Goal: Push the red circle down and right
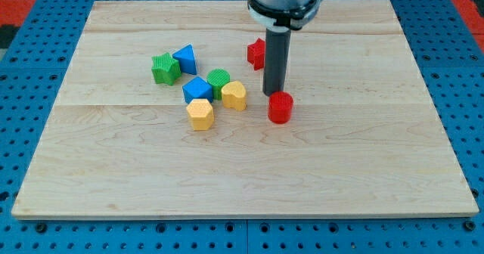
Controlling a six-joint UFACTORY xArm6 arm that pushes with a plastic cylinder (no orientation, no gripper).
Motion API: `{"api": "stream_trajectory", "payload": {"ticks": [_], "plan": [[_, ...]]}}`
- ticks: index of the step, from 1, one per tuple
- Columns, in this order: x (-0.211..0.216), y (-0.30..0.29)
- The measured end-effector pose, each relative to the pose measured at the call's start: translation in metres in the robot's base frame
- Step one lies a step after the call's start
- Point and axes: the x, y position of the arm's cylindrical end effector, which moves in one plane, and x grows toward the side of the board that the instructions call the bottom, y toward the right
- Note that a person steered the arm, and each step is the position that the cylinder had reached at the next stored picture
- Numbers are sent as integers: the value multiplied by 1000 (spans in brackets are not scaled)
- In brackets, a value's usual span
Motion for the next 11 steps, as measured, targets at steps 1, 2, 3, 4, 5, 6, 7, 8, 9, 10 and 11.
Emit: {"api": "stream_trajectory", "payload": {"ticks": [1, 2, 3, 4, 5, 6, 7, 8, 9, 10, 11], "plan": [[-3, 0], [-38, 17], [-37, 10], [-2, 3], [24, -2], [37, -3], [65, -14], [81, 4], [82, 43], [82, 78], [57, 89]]}}
